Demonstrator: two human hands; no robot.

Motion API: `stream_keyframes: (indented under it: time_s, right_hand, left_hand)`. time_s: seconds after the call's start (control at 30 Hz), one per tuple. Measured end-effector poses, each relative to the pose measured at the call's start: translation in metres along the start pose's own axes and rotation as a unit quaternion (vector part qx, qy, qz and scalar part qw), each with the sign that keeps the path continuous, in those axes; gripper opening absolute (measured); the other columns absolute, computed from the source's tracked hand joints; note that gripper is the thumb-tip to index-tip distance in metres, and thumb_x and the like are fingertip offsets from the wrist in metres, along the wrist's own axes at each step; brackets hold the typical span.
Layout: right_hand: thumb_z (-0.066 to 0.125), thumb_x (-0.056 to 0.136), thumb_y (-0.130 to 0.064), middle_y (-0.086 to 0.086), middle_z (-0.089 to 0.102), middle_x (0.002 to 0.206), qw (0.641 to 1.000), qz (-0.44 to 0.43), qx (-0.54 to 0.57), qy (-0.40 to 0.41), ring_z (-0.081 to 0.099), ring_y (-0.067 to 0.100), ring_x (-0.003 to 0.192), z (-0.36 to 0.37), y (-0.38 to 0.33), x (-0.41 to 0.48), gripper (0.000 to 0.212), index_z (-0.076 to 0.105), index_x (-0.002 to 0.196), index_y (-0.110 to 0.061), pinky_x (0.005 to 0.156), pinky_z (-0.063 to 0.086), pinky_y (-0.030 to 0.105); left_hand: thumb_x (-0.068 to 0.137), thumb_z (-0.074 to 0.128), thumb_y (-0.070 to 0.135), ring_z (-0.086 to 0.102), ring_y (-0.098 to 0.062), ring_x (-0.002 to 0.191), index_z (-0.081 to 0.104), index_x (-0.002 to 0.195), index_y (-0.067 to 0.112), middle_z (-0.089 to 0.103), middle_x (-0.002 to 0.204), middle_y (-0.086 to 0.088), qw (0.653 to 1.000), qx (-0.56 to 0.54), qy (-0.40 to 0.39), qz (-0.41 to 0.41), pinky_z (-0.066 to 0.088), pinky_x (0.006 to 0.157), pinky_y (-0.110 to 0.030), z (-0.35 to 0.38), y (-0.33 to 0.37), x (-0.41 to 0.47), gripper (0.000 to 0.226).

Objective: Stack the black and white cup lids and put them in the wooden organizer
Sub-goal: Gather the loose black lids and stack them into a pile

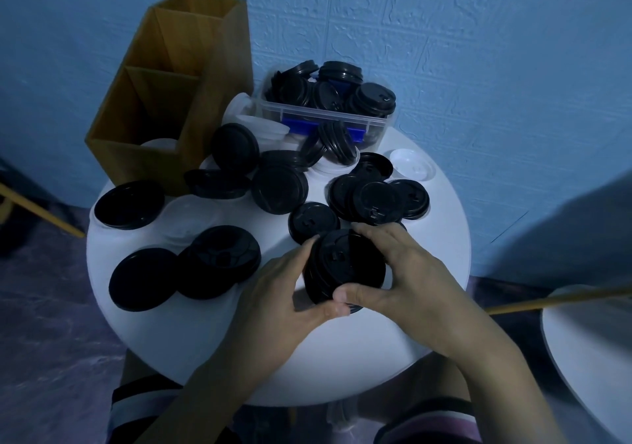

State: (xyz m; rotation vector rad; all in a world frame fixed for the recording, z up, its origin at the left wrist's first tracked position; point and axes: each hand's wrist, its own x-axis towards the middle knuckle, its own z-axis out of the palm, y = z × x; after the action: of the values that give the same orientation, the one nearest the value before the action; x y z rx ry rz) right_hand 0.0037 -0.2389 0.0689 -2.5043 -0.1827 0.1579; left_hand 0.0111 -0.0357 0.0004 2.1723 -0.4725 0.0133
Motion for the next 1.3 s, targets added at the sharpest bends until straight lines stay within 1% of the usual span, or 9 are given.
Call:
stream_keyframes:
  time_s: [0.17,0.27,0.43,0.63,0.77,0.97,1.1,1.17,1.3]
  right_hand:
    - [0.077,0.072,-0.064,-0.029,0.039,0.130,0.996,-0.008,0.074,-0.040,0.047,-0.002,0.128,-0.004,0.005,0.002,0.094,0.039,0.153,-0.036,0.110,0.041,0.025]
    - [0.082,0.078,-0.046,-0.033,0.036,0.143,0.995,-0.017,0.090,-0.049,0.038,-0.009,0.136,-0.004,0.007,0.001,0.086,0.038,0.152,-0.037,0.117,0.035,0.025]
    - [0.081,0.077,-0.045,-0.029,0.043,0.147,0.997,-0.023,0.063,-0.035,0.043,-0.004,0.135,-0.004,0.007,-0.002,0.086,0.037,0.151,-0.042,0.114,0.039,0.027]
    - [0.081,0.080,-0.039,-0.036,0.036,0.148,0.997,-0.023,0.037,-0.057,0.038,-0.011,0.134,-0.007,0.004,0.000,0.086,0.033,0.151,-0.045,0.109,0.030,0.009]
    - [0.081,0.080,-0.042,-0.032,0.038,0.151,0.998,-0.010,0.024,-0.049,0.036,-0.008,0.137,-0.007,0.002,0.001,0.088,0.033,0.153,-0.044,0.115,0.031,0.017]
    - [0.077,0.077,-0.058,-0.032,0.035,0.154,0.999,0.000,-0.042,-0.027,0.036,-0.001,0.141,-0.007,-0.005,0.000,0.093,0.030,0.155,-0.045,0.114,0.033,0.024]
    - [0.074,0.075,-0.064,-0.032,0.038,0.153,0.997,0.006,-0.070,-0.011,0.041,0.002,0.138,-0.006,-0.012,-0.003,0.094,0.028,0.155,-0.046,0.107,0.038,0.025]
    - [0.072,0.076,-0.064,-0.033,0.041,0.150,0.997,0.010,-0.083,-0.006,0.046,0.005,0.134,-0.006,-0.015,-0.004,0.091,0.027,0.154,-0.048,0.103,0.042,0.027]
    - [0.066,0.077,-0.070,-0.033,0.038,0.153,0.994,0.013,-0.104,0.001,0.049,0.008,0.134,-0.003,-0.017,-0.006,0.090,0.026,0.155,-0.047,0.097,0.042,0.027]
  left_hand:
    - [0.070,0.083,0.054,0.042,0.020,0.117,0.033,0.132,0.068,0.043,0.117,0.056,1.000,-0.003,-0.005,-0.002,0.032,0.086,0.002,-0.002,0.002,0.000,0.080]
    - [0.070,0.083,0.053,0.043,0.019,0.117,0.040,0.130,0.067,0.046,0.118,0.054,1.000,-0.007,-0.003,-0.003,0.032,0.087,0.000,-0.003,0.003,0.001,0.075]
    - [0.070,0.083,0.055,0.043,0.015,0.121,0.038,0.143,0.056,0.048,0.123,0.047,1.000,-0.003,-0.012,-0.010,0.034,0.092,-0.009,-0.002,0.001,0.000,0.086]
    - [0.067,0.078,0.061,0.039,0.018,0.121,0.031,0.142,0.061,0.042,0.120,0.056,1.000,0.009,-0.018,-0.001,0.032,0.091,-0.008,-0.004,-0.002,0.001,0.088]
    - [0.067,0.080,0.061,0.042,0.014,0.122,0.034,0.147,0.056,0.049,0.123,0.045,1.000,0.011,-0.012,-0.009,0.035,0.094,-0.009,-0.002,-0.001,0.001,0.092]
    - [0.067,0.084,0.058,0.047,0.010,0.117,0.039,0.139,0.060,0.053,0.119,0.040,1.000,0.012,-0.003,-0.012,0.036,0.088,-0.010,-0.001,0.000,0.000,0.086]
    - [0.065,0.084,0.060,0.044,0.014,0.112,0.014,0.141,0.075,0.049,0.104,0.041,1.000,0.020,0.013,-0.015,0.035,0.089,-0.009,0.002,-0.003,-0.001,0.104]
    - [0.066,0.084,0.059,0.041,0.016,0.110,0.007,0.137,0.077,0.045,0.100,0.045,1.000,0.022,0.013,-0.014,0.033,0.086,-0.006,0.002,-0.002,-0.002,0.106]
    - [0.070,0.085,0.053,0.039,0.013,0.110,0.011,0.140,0.067,0.027,0.109,0.065,0.999,0.040,-0.004,-0.007,0.032,0.081,-0.007,0.000,0.004,-0.001,0.103]
